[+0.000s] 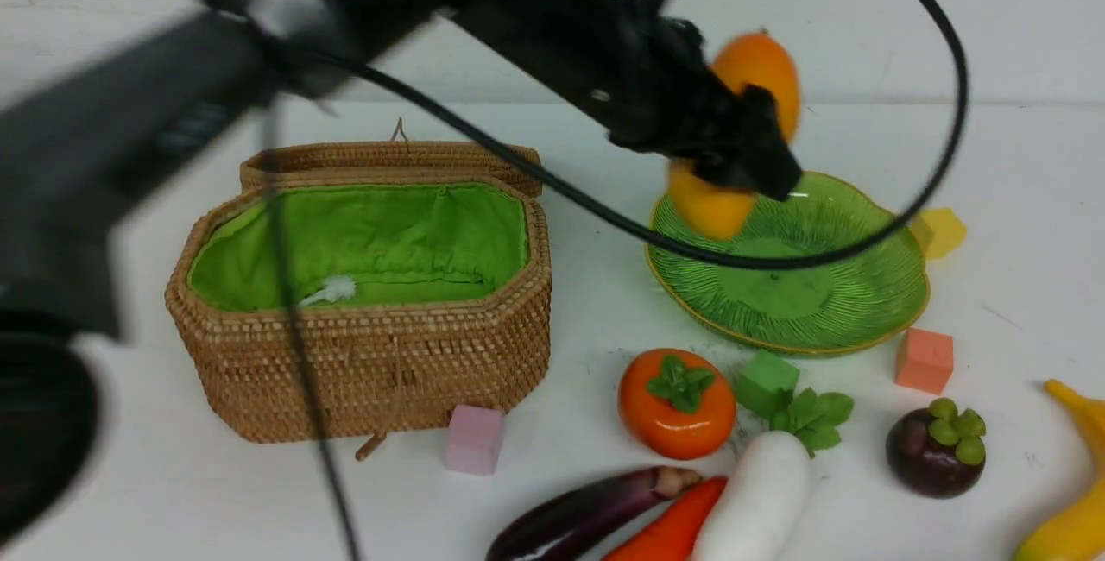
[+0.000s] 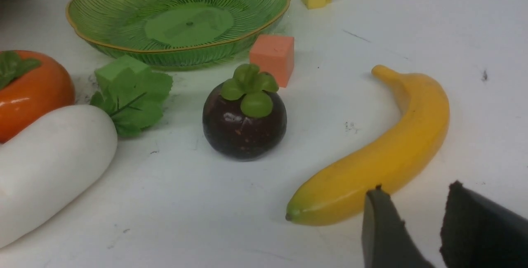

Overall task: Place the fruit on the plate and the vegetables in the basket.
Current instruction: Grab the mango with your left arm and place it on the right plate

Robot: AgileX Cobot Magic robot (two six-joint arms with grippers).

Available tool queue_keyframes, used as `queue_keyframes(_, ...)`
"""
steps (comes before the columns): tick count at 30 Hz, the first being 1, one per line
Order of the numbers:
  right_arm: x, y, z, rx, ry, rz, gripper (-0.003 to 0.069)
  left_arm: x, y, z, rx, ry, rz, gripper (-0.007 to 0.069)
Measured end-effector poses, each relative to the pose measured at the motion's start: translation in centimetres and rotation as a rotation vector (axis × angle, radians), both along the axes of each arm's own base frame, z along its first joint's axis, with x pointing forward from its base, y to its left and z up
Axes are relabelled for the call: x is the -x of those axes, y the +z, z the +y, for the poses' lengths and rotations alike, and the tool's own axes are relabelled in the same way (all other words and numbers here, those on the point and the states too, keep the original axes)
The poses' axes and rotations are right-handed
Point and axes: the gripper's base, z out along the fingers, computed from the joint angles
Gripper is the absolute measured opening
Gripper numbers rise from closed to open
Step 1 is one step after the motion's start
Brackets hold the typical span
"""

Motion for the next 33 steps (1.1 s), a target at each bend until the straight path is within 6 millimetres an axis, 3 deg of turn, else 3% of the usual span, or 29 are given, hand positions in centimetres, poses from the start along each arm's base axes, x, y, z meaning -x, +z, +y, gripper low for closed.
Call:
queue_keyframes(4, 0.0, 0.0, 0.0, 0.0, 0.0, 0.0, 0.0242, -1.8, -4.7, -4.5, -0.025, 0.115, 0.021, 0.056)
queue_keyframes(7, 0.0, 0.0, 0.0, 0.0, 0.0, 0.0, 0.0242, -2.5, -7.8, -6.3, -0.053, 0.211, 0.008, 0.056)
queue_keyframes(10, 0.0, 0.0, 0.0, 0.0, 0.0, 0.0, 0.0242, -3.2, -9.6, -7.1, -0.033, 0.339, -0.011, 0.056)
queue_keyframes(16, 0.0, 0.0, 0.0, 0.0, 0.0, 0.0, 0.0242, -4.2, -10.1, -6.9, 0.041, 0.534, 0.021, 0.0561)
queue_keyframes(19, 0.0, 0.0, 0.0, 0.0, 0.0, 0.0, 0.0242, -4.3, -10.2, -6.7, 0.04, 0.582, 0.038, 0.061)
queue_keyframes(23, 0.0, 0.0, 0.0, 0.0, 0.0, 0.0, 0.0242, -4.2, -10.4, -6.5, 0.017, 0.597, 0.057, 0.0668)
queue_keyframes(32, 0.0, 0.0, 0.0, 0.0, 0.0, 0.0, 0.0242, -3.6, -10.6, -5.9, -0.096, 0.576, 0.084, 0.0664)
queue_keyframes(33, 0.0, 0.0, 0.0, 0.0, 0.0, 0.0, 0.0242, -3.0, -9.8, -5.6, -0.142, 0.541, 0.096, 0.0655)
